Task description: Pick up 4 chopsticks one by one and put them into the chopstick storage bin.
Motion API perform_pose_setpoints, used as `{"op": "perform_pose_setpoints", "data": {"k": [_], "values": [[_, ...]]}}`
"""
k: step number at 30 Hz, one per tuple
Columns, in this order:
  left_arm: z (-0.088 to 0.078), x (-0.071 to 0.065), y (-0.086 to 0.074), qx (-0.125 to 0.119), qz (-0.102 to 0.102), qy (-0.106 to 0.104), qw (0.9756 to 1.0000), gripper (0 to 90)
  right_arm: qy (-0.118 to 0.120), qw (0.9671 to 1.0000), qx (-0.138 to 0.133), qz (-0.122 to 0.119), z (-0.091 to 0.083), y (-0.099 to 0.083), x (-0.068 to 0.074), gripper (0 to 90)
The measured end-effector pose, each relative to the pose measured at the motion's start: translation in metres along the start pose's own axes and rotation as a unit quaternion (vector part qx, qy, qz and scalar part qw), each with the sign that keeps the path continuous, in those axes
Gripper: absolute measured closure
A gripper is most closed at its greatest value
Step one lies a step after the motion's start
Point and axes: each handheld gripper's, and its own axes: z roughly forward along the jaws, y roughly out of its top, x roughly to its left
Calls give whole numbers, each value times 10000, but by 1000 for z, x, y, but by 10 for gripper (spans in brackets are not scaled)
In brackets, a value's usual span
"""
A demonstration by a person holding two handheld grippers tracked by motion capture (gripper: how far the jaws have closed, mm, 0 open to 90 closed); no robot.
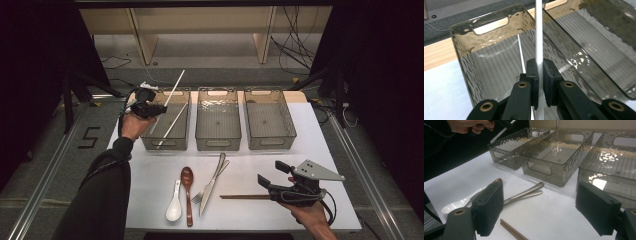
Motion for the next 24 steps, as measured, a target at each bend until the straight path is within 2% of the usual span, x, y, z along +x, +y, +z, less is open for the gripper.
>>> {"op": "perform_pose_setpoints", "data": {"k": [7, 13, 16, 18, 24], "values": [[6, 5, 0, 64, -19, 134, 9999, 835, 8, 10000, 9, 3, 0, 0, 0, 235], [11, 9, -6, 85, -126, 151, 9998, 834, 21, 10000, 16, 0, 0, 0, 1, 235], [14, 9, -9, 169, -58, 228, 9996, 833, 26, 10000, 18, 0, 0, 0, 1, 235], [16, 11, -12, 180, -118, 251, 9995, 833, 27, 10000, 17, -10, 1, 0, 1, 235], [21, 13, -19, 316, -132, 260, 9991, 832, 20, 10000, 19, 0, 1, 0, 1, 235]]}}
